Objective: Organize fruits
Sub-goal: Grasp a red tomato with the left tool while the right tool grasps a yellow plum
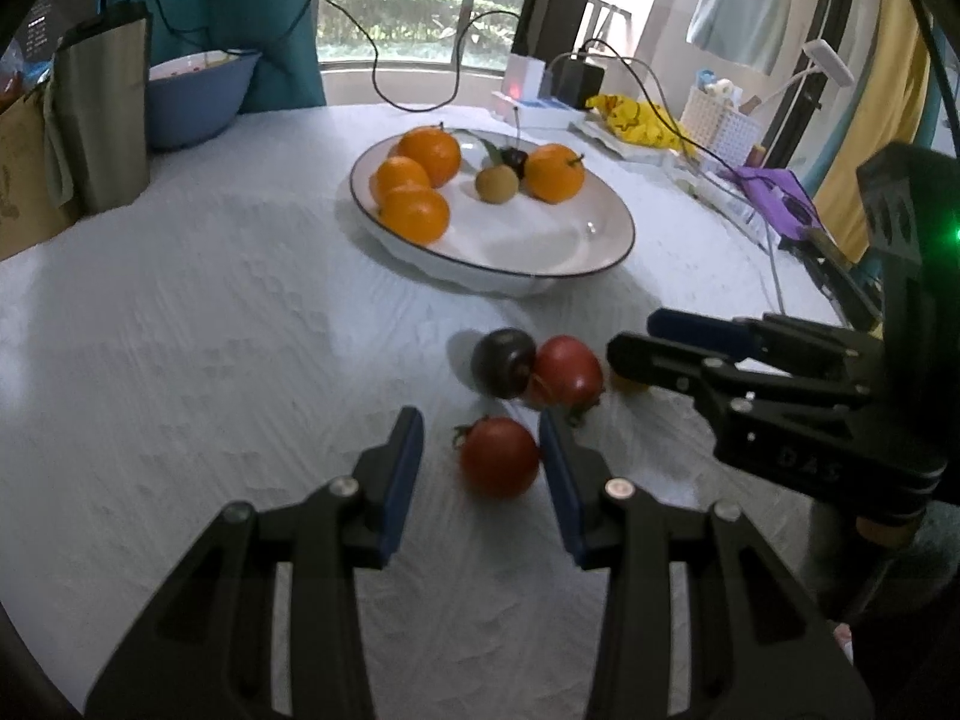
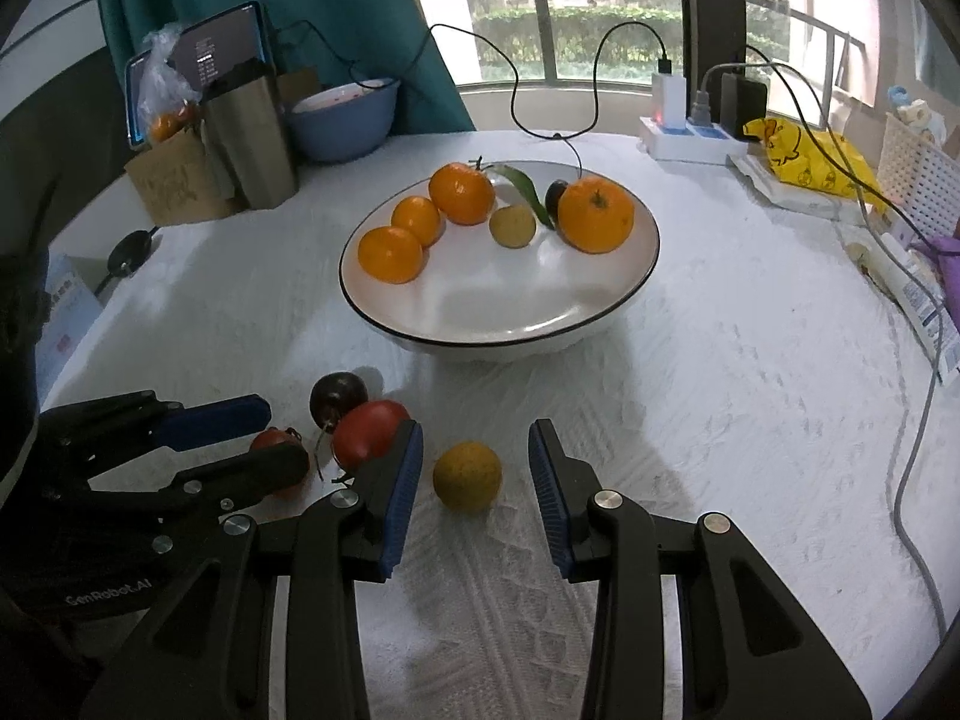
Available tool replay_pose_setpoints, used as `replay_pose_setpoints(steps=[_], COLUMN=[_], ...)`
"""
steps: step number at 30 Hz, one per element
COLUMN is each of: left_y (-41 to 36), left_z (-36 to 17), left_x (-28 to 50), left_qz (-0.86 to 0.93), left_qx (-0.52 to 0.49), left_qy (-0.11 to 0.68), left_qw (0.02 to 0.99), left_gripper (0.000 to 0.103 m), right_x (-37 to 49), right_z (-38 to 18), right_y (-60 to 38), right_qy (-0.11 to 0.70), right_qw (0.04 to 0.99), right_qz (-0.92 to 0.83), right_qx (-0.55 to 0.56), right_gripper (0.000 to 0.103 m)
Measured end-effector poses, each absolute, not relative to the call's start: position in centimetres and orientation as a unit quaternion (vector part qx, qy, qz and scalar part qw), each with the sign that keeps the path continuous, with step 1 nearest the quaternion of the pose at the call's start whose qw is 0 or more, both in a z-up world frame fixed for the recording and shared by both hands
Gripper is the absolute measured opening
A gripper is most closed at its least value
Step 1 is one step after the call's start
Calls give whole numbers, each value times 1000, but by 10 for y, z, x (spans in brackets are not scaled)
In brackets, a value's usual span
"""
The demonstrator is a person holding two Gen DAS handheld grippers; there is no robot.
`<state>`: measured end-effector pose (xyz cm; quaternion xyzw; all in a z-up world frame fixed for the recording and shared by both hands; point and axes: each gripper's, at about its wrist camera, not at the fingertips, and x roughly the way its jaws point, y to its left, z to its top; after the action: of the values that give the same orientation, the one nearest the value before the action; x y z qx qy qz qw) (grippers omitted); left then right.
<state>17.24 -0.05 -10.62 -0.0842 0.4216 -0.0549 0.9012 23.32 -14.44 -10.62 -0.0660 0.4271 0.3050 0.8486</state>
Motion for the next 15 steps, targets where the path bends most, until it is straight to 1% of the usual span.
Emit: replay_pose_setpoints(steps=[11, 12, 14, 15], left_y=[-12, -13, -14, -14], left_z=[-111, -111, -111, -111], left_x=[173, 173, 172, 172], left_qz=[-65, -67, -67, -67], left_qx=[-52, -51, -48, -47], left_qy=[430, 429, 429, 429], left_qw=[899, 899, 900, 900], left_gripper=[41, 40, 29, 28], right_x=[232, 232, 232, 231], right_z=[-115, -116, -115, -115], right_y=[-142, -142, -142, -140], right_qy=[442, 443, 442, 441], right_qw=[839, 839, 838, 838], right_qz=[310, 310, 313, 314], right_qx=[-65, -65, -65, -68], right_gripper=[38, 38, 31, 27])
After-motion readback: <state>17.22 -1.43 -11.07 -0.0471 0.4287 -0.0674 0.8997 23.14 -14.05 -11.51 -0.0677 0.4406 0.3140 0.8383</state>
